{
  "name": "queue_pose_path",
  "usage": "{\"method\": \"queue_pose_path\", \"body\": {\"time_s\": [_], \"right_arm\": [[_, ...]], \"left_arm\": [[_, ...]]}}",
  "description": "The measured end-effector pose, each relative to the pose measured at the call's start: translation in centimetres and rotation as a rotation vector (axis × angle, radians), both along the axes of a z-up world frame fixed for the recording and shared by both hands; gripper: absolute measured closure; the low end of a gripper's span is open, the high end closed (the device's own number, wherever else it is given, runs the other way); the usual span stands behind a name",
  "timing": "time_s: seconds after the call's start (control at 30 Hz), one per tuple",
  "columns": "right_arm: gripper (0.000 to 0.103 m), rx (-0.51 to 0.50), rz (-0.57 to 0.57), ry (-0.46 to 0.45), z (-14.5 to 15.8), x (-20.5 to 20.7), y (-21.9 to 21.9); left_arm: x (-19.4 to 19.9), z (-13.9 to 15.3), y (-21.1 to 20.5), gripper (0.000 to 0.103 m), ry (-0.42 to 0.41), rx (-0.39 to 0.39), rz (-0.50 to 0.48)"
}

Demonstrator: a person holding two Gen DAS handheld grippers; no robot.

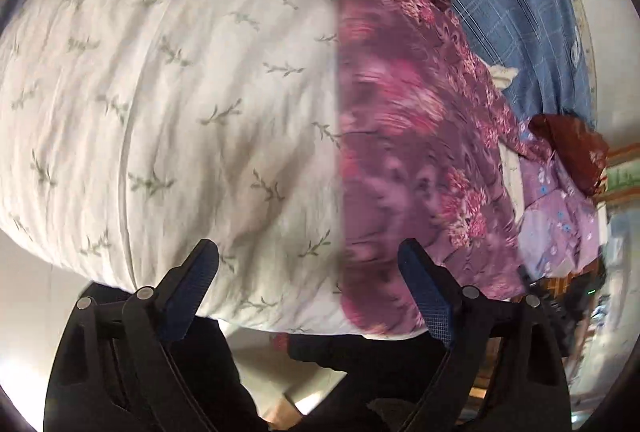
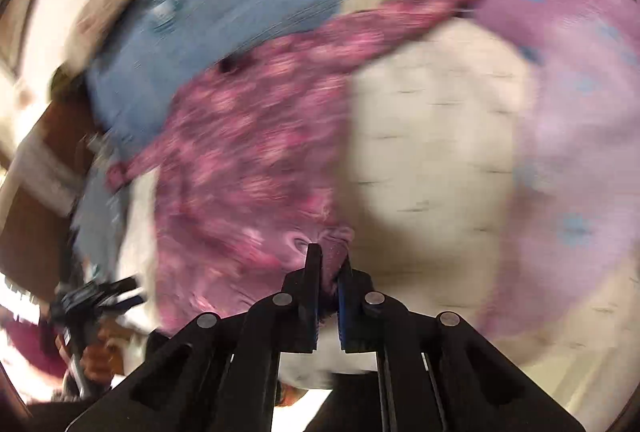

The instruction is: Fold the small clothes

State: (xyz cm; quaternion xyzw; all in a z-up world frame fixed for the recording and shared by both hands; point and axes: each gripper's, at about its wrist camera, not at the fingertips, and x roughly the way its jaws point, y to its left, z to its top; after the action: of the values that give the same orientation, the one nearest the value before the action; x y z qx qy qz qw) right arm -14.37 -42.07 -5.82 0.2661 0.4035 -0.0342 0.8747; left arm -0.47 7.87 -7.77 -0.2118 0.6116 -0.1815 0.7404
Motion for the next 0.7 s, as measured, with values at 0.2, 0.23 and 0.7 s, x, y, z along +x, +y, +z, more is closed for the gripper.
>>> {"method": "queue_pose_path", "body": {"time_s": [0.2,0.23,0.7], "right_arm": [[0.097,0.055,-0.053,0.066,-3.4,-0.4,-1.2],[0.097,0.052,-0.049,0.067,-3.4,-0.3,-1.1],[0.097,0.121,0.010,0.013,-2.4,0.0,0.2]], "left_arm": [[-0.6,-2.1,-3.0,0.011,0.070,-0.086,-0.044],[-0.6,-2.4,-3.8,0.011,0.074,-0.086,-0.055],[-1.2,4.1,-0.3,0.097,-0.061,-0.093,0.027]]}}
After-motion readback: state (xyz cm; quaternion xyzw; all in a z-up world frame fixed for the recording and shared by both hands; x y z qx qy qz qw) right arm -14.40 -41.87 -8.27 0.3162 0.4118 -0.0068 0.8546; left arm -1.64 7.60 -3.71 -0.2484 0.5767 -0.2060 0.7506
